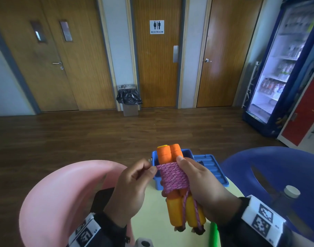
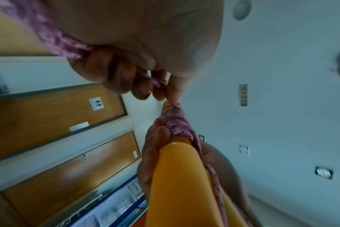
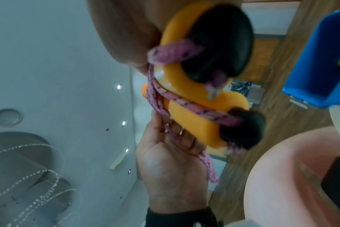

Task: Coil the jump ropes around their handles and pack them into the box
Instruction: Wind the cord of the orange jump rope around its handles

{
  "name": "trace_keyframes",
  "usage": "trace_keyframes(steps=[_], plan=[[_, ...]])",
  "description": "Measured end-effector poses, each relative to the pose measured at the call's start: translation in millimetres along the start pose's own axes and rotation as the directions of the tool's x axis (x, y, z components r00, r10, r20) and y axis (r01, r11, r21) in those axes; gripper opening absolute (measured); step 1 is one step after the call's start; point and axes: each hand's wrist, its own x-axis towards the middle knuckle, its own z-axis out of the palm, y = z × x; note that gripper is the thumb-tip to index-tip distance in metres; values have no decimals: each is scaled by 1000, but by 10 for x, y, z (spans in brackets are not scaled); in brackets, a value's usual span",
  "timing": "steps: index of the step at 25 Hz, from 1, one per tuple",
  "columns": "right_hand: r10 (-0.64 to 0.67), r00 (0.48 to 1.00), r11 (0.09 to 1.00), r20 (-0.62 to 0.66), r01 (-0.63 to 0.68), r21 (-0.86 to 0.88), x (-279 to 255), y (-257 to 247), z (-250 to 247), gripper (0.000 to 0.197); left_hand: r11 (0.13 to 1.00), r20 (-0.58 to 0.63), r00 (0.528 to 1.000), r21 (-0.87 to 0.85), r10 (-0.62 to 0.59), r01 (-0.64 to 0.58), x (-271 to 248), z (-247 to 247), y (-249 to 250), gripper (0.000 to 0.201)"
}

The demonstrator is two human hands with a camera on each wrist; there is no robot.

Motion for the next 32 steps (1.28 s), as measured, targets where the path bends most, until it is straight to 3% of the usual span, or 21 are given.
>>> trace_keyframes(steps=[3,5,7,10,13,16,20,23,27,32], plan=[[102,976,938,192,-159,309,-35,11,-41,50,952,121,981,-251,-150,177,36,35,21,27],[85,924,886,373,-241,396,-51,25,-22,58,892,199,969,-398,-147,217,63,44,24,32],[49,895,881,444,-248,404,-26,57,12,63,843,240,961,-482,-133,238,67,88,55,41],[17,948,926,316,-134,352,45,100,71,63,827,143,972,-511,-187,234,94,159,60,38],[-81,994,997,71,82,-13,72,184,119,61,912,-52,985,-386,-167,135,115,243,95,30],[-105,994,985,40,109,-135,25,213,182,66,954,-83,984,-267,-160,132,97,326,158,26],[-156,988,983,-6,155,-96,30,205,169,67,903,11,978,-382,-208,196,140,334,112,28],[-143,990,986,-18,141,-94,36,223,120,65,891,96,961,-361,-260,277,192,261,67,24],[-159,987,976,15,160,-145,30,191,33,60,834,181,942,-437,-284,336,212,148,67,15],[-89,991,988,97,100,-115,0,161,-52,53,743,284,925,-555,-254,374,175,87,40,11]])
